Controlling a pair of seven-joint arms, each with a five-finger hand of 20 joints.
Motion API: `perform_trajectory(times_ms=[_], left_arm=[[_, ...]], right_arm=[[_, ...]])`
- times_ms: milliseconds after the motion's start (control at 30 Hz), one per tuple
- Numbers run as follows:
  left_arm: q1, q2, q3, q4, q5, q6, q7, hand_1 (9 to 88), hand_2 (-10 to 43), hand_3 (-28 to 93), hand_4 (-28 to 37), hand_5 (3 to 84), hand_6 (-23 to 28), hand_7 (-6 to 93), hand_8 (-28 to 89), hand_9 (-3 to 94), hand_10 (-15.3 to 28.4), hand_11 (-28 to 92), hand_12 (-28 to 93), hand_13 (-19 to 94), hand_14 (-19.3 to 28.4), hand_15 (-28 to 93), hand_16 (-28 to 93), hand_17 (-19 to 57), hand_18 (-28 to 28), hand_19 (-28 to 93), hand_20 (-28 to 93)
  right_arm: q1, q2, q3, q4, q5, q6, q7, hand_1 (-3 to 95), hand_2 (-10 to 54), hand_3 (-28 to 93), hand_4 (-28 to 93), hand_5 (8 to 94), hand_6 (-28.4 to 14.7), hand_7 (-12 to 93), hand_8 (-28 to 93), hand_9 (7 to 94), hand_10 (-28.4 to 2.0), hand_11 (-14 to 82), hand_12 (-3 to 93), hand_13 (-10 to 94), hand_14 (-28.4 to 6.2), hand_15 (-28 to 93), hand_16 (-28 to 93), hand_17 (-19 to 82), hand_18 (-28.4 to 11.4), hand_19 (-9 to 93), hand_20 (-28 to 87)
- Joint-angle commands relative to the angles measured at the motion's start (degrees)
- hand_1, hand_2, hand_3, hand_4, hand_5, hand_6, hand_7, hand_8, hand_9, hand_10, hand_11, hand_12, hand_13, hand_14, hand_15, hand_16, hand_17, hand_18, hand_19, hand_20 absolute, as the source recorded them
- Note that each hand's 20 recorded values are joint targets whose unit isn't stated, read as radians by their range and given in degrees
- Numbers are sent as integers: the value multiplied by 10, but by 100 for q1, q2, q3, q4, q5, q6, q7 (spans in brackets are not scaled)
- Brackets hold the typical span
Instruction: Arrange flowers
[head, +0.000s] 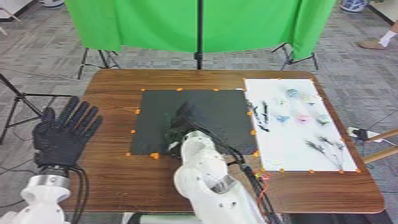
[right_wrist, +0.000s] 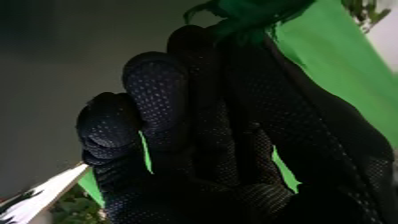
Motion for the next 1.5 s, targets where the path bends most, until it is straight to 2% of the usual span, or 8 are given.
perform_trajectory(times_ms=[33,500,733,800,900,967,1067,1500], left_arm=[[-70,83,156,94,-39,85,-183,263,149,694,-283,421,71,78,-78,362,129,118,113,277,131,228,-23,-21,124,209,133],[-153,76,242,179,-59,66,-216,263,150,697,-283,427,74,89,-79,362,130,127,115,277,131,239,-25,-22,123,214,133],[-65,-11,169,153,-92,-20,-115,264,149,698,-283,428,74,92,-79,363,131,127,115,277,132,242,-27,-22,123,215,133],[2,-54,90,122,-74,-59,-34,264,149,698,-283,428,75,92,-79,362,131,127,115,276,132,243,-27,-22,123,214,133],[158,-190,-79,44,-77,-105,78,264,149,698,-283,429,75,93,-79,363,131,127,116,276,132,244,-27,-22,123,215,133],[266,-238,-174,16,-44,-171,155,263,149,701,-283,429,75,93,-79,362,131,127,116,276,132,244,-27,-22,123,215,133],[459,-286,-301,-91,65,-210,154,283,157,745,-252,430,74,94,-79,362,130,127,116,277,132,244,-28,-21,123,215,133],[459,-357,-284,-84,58,-199,108,291,153,741,-235,432,73,98,-80,360,130,127,119,276,133,242,-26,-21,124,215,132]], right_arm=[[-319,-575,-31,319,-449,-127,-202,599,-95,788,-176,774,-12,433,209,851,-113,214,530,751,-87,533,503,427,-268,932,359],[-478,-715,25,475,-829,133,-423,567,-95,773,-186,636,-38,484,133,764,-144,260,478,691,-109,597,453,415,-272,932,360],[-424,-534,24,340,-891,204,-543,562,-95,753,-236,636,-67,310,5,747,-149,273,467,689,-129,623,419,411,-273,932,362],[-326,-304,-14,91,-716,-84,-476,538,-95,750,-238,625,-74,277,-97,733,-160,274,452,684,-145,639,396,410,-274,932,363],[-228,166,-135,-324,-547,-385,-422,490,-95,783,-227,600,-88,224,-97,693,-188,294,328,667,-164,661,345,405,-272,932,359],[-291,391,-62,-579,-988,-906,-775,520,-95,767,-221,607,-86,221,-99,698,-186,258,336,666,-167,697,359,407,-274,932,374],[-411,720,-70,-1012,-1189,-1667,-891,585,-95,722,-226,678,-76,234,77,745,-167,162,415,666,-160,719,408,410,-273,932,400],[-846,1176,-165,-1609,-1726,-2416,-1567,634,-95,698,-228,779,-60,204,139,776,-166,152,460,652,-163,718,460,396,-267,932,415]])
